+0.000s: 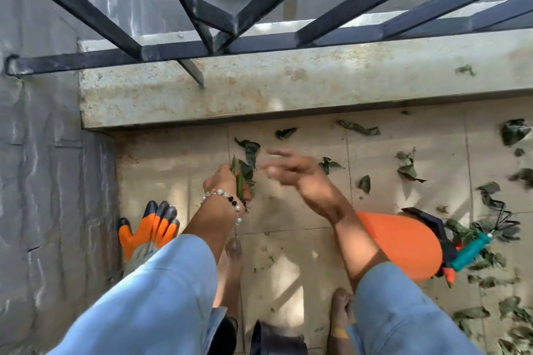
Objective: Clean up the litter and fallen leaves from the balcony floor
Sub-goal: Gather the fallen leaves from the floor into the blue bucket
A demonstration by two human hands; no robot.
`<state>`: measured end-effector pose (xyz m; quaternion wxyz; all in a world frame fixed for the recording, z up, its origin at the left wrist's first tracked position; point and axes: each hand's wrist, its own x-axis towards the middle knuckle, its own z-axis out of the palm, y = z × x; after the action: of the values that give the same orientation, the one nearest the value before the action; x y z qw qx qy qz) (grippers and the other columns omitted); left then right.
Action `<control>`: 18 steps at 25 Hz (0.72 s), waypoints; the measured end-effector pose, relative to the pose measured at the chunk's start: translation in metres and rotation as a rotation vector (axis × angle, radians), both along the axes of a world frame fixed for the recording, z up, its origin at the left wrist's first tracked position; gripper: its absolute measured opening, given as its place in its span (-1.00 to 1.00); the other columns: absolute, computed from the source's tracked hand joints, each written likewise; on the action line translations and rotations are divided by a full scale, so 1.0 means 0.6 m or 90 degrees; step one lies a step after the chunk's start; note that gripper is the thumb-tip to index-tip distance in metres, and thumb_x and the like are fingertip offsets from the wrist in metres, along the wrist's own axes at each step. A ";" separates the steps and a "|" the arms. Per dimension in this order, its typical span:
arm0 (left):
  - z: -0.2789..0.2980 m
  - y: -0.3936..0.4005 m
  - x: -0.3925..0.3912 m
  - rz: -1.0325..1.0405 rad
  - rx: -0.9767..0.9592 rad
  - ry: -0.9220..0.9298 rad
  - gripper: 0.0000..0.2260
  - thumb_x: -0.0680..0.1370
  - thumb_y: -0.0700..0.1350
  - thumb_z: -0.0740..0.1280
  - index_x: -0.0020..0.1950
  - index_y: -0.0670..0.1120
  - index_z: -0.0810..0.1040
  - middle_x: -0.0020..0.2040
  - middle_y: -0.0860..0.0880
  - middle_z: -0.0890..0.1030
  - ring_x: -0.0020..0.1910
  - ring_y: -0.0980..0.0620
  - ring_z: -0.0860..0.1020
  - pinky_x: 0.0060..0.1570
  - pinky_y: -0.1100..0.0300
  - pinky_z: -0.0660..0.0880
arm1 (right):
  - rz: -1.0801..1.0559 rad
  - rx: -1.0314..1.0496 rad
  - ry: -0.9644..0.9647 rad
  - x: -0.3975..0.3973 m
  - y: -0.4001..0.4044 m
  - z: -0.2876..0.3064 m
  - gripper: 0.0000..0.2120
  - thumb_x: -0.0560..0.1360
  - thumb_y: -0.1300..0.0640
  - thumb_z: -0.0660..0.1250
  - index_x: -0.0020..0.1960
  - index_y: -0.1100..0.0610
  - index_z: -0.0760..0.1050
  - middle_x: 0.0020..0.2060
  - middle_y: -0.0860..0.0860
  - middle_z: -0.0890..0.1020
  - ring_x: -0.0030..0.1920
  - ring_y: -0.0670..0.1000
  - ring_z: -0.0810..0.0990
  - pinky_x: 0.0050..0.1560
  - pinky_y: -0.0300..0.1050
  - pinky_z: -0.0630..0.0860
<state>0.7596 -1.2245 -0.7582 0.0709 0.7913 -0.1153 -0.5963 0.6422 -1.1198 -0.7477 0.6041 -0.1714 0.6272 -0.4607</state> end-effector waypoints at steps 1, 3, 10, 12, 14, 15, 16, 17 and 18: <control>-0.002 -0.011 0.006 -0.003 0.006 0.010 -0.69 0.58 -0.09 0.24 -0.35 -0.12 0.33 -0.52 -0.06 0.36 -0.71 0.05 0.26 -0.63 0.39 0.21 | -0.075 0.056 0.090 -0.016 0.006 -0.025 -0.84 0.47 0.16 0.40 0.03 -0.01 0.64 0.17 -0.02 0.58 0.15 -0.08 0.55 0.11 -0.14 0.53; -0.004 -0.031 0.025 -0.030 0.023 0.019 -0.60 0.60 0.04 0.25 -0.37 -0.10 0.30 -0.56 -0.03 0.35 -0.72 0.07 0.25 -0.64 0.40 0.18 | 0.012 0.279 0.443 -0.052 0.024 -0.091 -0.72 0.48 0.10 0.40 0.18 0.04 0.56 0.13 0.08 0.60 0.20 0.08 0.54 0.18 0.05 0.48; -0.020 -0.074 0.071 -0.037 0.051 0.049 -0.56 0.57 0.16 0.27 -0.34 -0.13 0.34 -0.58 -0.05 0.45 -0.68 0.06 0.43 -0.65 0.37 0.34 | 0.336 0.444 0.698 -0.015 0.042 -0.194 -0.71 0.56 0.29 0.18 0.26 0.19 0.45 0.21 0.24 0.41 0.18 0.26 0.39 0.15 0.00 0.40; -0.024 -0.077 0.075 -0.063 0.032 0.051 -0.55 0.57 0.15 0.27 -0.37 -0.14 0.36 -0.56 -0.06 0.46 -0.68 0.06 0.42 -0.66 0.37 0.33 | 0.321 0.400 0.687 -0.007 0.039 -0.193 -0.79 0.54 0.26 0.25 0.12 0.23 0.56 0.07 0.19 0.54 0.09 0.20 0.49 0.03 -0.07 0.42; -0.029 -0.080 0.080 -0.116 -0.005 0.037 -0.55 0.58 0.13 0.28 -0.40 -0.11 0.34 -0.55 -0.05 0.42 -0.69 0.06 0.31 -0.64 0.38 0.22 | 0.210 0.354 0.600 0.006 0.020 -0.178 -0.83 0.49 0.21 0.35 0.05 0.21 0.63 -0.01 0.17 0.64 0.02 0.16 0.57 -0.01 -0.11 0.44; -0.029 -0.081 0.083 -0.135 -0.025 0.032 -0.57 0.57 0.12 0.30 -0.39 -0.09 0.34 -0.51 -0.05 0.39 -0.67 0.06 0.26 -0.62 0.37 0.19 | 0.140 0.309 0.551 0.018 0.003 -0.166 -0.84 0.47 0.20 0.39 0.02 0.20 0.64 -0.01 0.16 0.65 0.03 0.15 0.58 0.02 -0.13 0.43; -0.031 -0.083 0.086 -0.148 -0.043 0.031 -0.59 0.57 0.10 0.31 -0.39 -0.08 0.33 -0.48 -0.06 0.36 -0.65 0.06 0.25 -0.60 0.37 0.17 | 0.098 0.263 0.519 0.036 -0.017 -0.157 -0.85 0.46 0.18 0.41 0.00 0.19 0.65 0.06 0.15 0.63 0.10 0.13 0.54 0.09 -0.15 0.41; -0.032 -0.084 0.089 -0.155 -0.056 0.031 -0.60 0.57 0.09 0.31 -0.38 -0.07 0.34 -0.47 -0.07 0.35 -0.63 0.07 0.24 -0.57 0.35 0.17 | 0.112 0.226 0.519 0.058 -0.038 -0.149 -0.87 0.45 0.16 0.43 -0.02 0.15 0.66 0.18 0.14 0.55 0.21 0.13 0.45 0.20 -0.12 0.36; -0.035 -0.085 0.092 -0.158 -0.063 0.026 -0.60 0.57 0.10 0.31 -0.37 -0.08 0.35 -0.47 -0.07 0.35 -0.63 0.06 0.25 -0.55 0.34 0.19 | 0.177 0.196 0.556 0.082 -0.059 -0.141 -0.91 0.45 0.12 0.42 -0.06 0.09 0.65 0.33 0.11 0.41 0.34 0.15 0.30 0.33 -0.02 0.28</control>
<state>0.8149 -1.2755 -0.7789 0.0382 0.7540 -0.2399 -0.6103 0.6913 -1.1551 -0.8323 0.3585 -0.3398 0.8543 -0.1621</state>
